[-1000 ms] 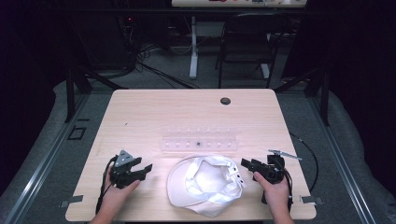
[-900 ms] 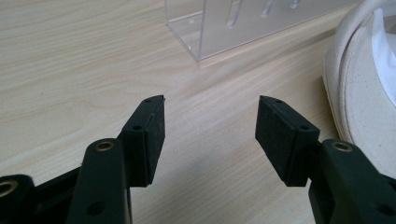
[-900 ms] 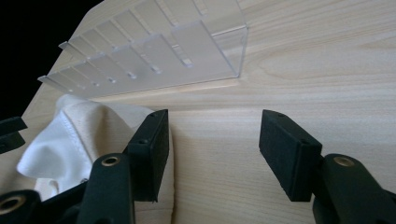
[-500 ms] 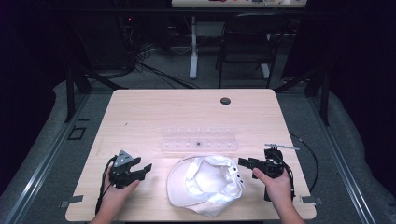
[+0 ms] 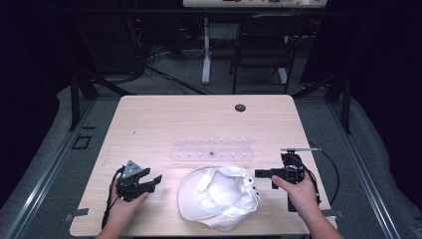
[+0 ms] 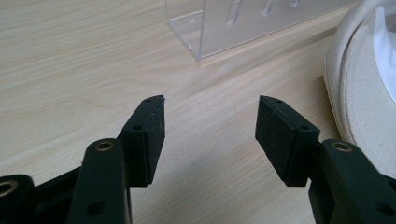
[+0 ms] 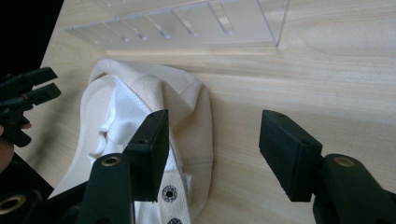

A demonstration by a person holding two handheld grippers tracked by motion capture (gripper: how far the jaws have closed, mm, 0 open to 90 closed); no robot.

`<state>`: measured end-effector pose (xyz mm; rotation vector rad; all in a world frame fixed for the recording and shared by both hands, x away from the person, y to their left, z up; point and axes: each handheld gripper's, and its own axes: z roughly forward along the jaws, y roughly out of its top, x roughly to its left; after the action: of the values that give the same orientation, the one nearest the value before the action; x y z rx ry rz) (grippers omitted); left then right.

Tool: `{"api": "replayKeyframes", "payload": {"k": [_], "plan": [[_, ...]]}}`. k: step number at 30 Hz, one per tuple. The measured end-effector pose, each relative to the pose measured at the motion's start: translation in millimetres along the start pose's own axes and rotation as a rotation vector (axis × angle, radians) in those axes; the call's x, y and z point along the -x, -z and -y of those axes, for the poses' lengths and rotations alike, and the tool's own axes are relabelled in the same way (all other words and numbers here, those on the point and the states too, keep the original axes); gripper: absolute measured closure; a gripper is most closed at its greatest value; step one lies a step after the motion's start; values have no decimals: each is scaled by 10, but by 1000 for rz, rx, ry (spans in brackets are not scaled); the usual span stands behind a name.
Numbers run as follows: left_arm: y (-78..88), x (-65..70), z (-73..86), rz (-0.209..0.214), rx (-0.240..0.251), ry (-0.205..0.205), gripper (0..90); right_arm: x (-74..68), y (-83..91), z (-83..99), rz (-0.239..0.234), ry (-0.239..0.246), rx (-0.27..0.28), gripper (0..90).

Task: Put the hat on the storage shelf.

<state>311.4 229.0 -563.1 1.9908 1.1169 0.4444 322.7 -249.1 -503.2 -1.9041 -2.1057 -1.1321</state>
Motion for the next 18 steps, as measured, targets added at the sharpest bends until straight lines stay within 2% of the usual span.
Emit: {"api": "replayKeyframes", "payload": {"k": [10, 18], "plan": [[-2, 6, 0, -5, -5, -3, 431, -119, 38, -71, -8, 14, -79, 398], [-4, 1, 3, -2, -3, 2, 431, -168, -8, -30, -54, 24, -156, 385]]}}
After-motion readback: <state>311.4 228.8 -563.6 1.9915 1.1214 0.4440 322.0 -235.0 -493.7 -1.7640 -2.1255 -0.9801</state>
